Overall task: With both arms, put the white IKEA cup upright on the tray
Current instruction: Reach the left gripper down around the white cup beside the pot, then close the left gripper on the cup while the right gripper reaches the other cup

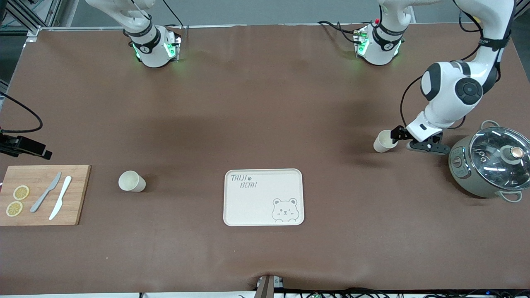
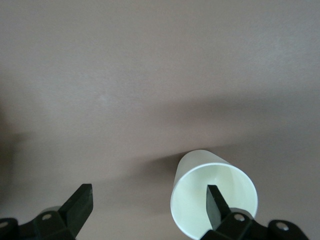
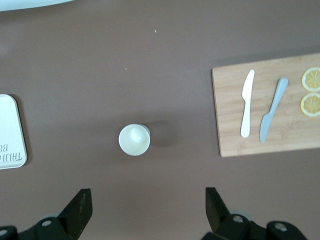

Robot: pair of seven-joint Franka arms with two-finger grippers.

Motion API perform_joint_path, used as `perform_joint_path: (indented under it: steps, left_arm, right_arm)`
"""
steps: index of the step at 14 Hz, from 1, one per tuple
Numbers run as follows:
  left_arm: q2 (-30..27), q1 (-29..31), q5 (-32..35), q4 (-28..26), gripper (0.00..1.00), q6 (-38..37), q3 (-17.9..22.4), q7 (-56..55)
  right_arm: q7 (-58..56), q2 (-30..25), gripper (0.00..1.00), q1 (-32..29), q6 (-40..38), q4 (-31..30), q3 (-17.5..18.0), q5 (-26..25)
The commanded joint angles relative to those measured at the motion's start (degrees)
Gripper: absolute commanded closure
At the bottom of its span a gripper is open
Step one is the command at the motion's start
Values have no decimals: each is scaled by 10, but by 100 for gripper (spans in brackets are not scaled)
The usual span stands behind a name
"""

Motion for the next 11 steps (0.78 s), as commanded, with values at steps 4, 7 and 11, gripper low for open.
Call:
perform_joint_path:
  steps: [4, 7, 11]
  left_arm:
    - [18, 3, 5, -11, 0, 26, -14, -17]
    - [29, 2, 5, -9, 0, 26, -25, -19]
    - [36, -2, 6, -6, 0, 27, -29, -19]
  right_arm:
    - [-29, 82, 0, 9, 55, 3, 5, -48]
    - [-30, 110, 0, 18, 58, 4, 5, -49]
    - [-32, 139, 0, 32, 59, 4, 6, -45]
